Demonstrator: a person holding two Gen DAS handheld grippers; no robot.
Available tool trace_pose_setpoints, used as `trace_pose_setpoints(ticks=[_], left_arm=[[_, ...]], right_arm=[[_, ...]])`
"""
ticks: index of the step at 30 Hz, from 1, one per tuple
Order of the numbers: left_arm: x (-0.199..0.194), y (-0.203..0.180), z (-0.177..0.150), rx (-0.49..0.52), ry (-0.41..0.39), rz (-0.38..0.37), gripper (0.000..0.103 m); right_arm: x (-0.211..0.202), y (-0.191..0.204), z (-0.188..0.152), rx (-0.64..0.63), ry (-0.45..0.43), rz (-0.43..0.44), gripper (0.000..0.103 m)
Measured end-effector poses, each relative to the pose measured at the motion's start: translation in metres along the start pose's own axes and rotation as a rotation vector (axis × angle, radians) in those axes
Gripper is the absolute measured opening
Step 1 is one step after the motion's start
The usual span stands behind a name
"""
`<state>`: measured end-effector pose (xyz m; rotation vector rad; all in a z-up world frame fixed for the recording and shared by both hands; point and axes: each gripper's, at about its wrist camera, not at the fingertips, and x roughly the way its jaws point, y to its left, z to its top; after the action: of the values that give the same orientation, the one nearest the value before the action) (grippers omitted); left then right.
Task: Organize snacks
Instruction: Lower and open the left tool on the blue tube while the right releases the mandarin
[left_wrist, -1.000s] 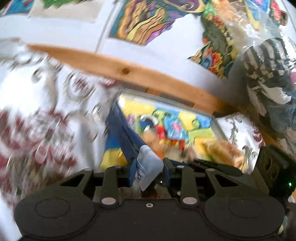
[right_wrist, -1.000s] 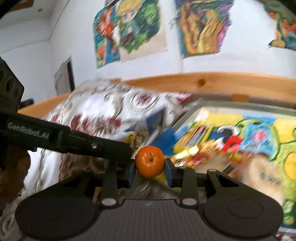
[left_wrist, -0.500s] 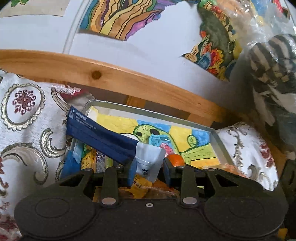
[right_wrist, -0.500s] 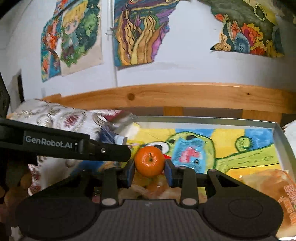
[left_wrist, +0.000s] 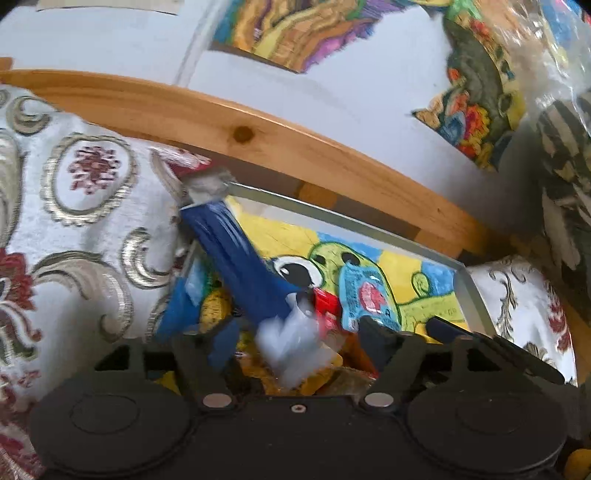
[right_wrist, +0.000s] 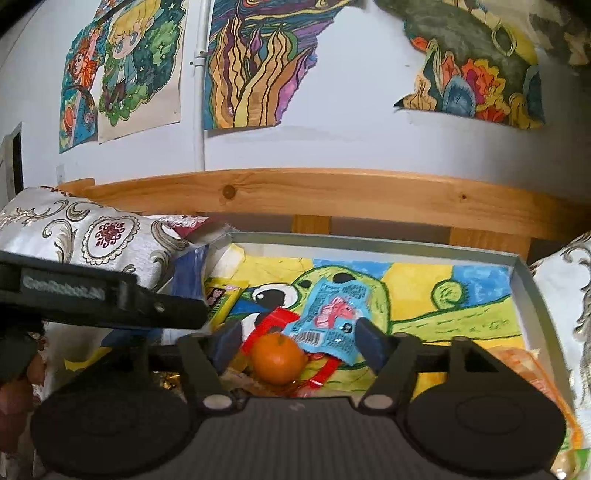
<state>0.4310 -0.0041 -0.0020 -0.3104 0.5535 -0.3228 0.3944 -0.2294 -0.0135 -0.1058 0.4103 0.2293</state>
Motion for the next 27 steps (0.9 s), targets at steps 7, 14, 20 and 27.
trace_pose_setpoints(ticks=[7, 14, 20, 27], left_arm=[[-0.032, 0.001, 0.007, -0.013, -0.077, 0.055, 0.097], [-0.071, -0.007, 0.009, 0.03, -0.133, 0.114, 0.102], [-0.103, -0.016, -0.001, 0.064, -0.152, 0.151, 0.102], [-0.143, -0.025, -0.019, 0.08, -0.167, 0.192, 0.102]], right_arm=[[-0.02, 0.003, 0.01, -0.016, -0.045, -0.036, 0.095], [-0.055, 0.008, 0.022, -0.029, -0.099, -0.058, 0.103], [-0.088, 0.013, 0.028, -0.025, -0.11, -0.066, 0.103], [-0.125, 0.012, 0.025, -0.005, -0.107, -0.079, 0.103]])
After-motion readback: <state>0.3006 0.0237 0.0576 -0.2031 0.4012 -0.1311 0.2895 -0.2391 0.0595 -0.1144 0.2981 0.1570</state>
